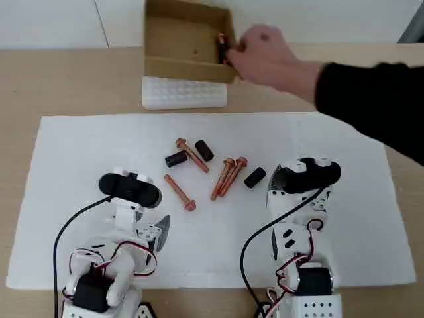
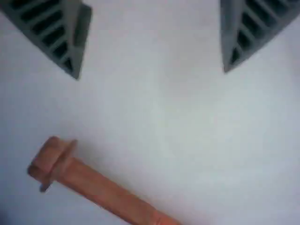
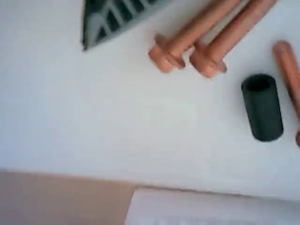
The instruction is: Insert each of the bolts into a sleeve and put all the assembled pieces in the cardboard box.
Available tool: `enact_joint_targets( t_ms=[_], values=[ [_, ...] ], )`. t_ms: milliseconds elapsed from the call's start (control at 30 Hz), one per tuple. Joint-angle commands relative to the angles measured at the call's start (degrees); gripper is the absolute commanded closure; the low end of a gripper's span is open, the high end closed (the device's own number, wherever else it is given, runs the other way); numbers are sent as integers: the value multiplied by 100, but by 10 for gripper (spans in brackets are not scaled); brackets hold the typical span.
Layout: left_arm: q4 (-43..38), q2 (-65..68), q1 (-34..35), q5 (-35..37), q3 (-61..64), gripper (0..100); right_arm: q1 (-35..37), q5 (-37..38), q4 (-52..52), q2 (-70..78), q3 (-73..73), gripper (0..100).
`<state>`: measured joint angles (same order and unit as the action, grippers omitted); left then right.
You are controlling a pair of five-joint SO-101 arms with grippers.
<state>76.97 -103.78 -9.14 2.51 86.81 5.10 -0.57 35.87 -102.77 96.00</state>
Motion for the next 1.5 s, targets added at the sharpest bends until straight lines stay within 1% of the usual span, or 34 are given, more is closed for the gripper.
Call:
enact_joint_targets(
  t_ms=[0,333,400,533,767,1467],
  values=[
    [-185,-53,-18,53,48,813,-31,44,57,-92,53,720],
    [-264,-62,-53,35,303,813,4,26,136,-48,53,720],
    [-264,-62,-26,44,303,813,4,35,549,-48,53,720],
    [-264,-62,-18,44,303,813,-22,44,1807,-110,53,720],
    [-264,-62,-18,44,303,813,-119,18,1745,-119,53,720],
    [-264,-62,-18,44,303,813,-110,26,1745,-119,53,720]
  ],
)
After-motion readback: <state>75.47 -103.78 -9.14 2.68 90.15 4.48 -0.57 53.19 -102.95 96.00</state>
